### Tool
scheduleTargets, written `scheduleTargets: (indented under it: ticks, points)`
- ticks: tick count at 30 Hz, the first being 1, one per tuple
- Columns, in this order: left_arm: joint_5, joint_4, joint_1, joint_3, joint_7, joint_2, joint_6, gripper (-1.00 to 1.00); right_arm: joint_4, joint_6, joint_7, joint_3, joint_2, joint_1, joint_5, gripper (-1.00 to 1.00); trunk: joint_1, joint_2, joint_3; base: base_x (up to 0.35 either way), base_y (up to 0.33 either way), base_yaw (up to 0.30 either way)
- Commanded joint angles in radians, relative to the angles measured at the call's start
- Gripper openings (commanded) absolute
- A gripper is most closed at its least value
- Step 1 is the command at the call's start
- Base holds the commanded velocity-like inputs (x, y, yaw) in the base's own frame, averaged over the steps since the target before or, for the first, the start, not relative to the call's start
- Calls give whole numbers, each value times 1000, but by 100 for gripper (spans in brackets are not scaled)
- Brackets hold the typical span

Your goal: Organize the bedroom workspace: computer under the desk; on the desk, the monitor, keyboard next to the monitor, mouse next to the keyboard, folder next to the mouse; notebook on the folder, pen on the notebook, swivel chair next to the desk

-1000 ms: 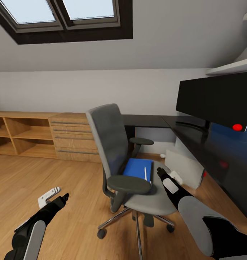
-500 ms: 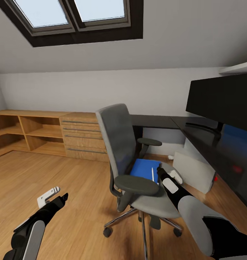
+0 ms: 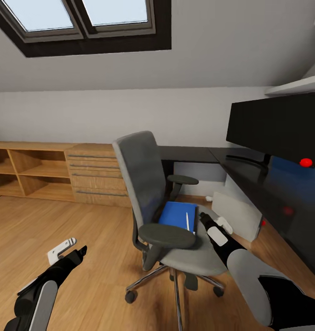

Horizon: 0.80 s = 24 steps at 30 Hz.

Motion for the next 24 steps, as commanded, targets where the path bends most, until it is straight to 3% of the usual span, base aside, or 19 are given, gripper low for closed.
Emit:
scheduleTargets:
  ticks: [1, 24]
  points:
    - [11, -2, 0, 1, 8, 0, 4, 100, 6, -5, -5, -13, 1, 0, -8, 100, 0, 0, -1, 0, 0, -253]
    - [11, -2, 0, 3, 6, 2, 4, 100, 7, -4, -6, -13, 2, 0, -8, 100, 0, 0, -1, 0, 0, -247]
